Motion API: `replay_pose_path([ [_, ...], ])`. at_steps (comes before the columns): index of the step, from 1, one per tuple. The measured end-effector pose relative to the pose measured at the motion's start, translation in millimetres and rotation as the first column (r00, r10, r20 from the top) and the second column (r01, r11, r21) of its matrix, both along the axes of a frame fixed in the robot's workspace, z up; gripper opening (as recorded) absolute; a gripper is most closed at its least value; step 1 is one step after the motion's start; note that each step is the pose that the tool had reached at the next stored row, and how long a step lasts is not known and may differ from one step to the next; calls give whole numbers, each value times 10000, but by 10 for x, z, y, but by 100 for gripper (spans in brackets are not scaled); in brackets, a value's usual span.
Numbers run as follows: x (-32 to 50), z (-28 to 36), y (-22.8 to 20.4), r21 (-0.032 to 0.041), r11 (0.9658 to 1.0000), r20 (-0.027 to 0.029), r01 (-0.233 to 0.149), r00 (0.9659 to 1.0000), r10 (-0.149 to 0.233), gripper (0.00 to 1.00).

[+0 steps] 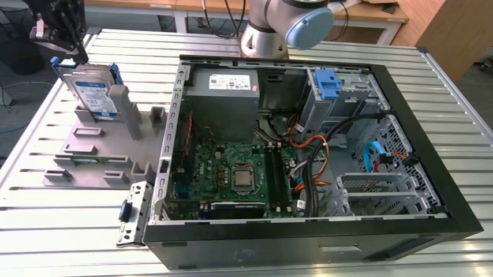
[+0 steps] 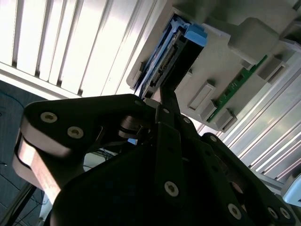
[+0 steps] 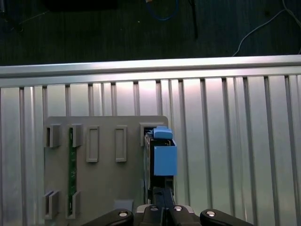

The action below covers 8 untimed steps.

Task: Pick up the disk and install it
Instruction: 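Pick up the disk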

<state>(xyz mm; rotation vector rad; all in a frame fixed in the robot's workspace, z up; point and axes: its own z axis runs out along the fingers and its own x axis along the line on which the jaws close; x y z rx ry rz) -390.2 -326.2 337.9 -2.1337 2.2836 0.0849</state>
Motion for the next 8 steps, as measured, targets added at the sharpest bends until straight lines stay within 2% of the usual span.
replay_pose_path([
  [8, 17, -1, -1, 0, 10000, 0, -2, 10000, 2, 11],
])
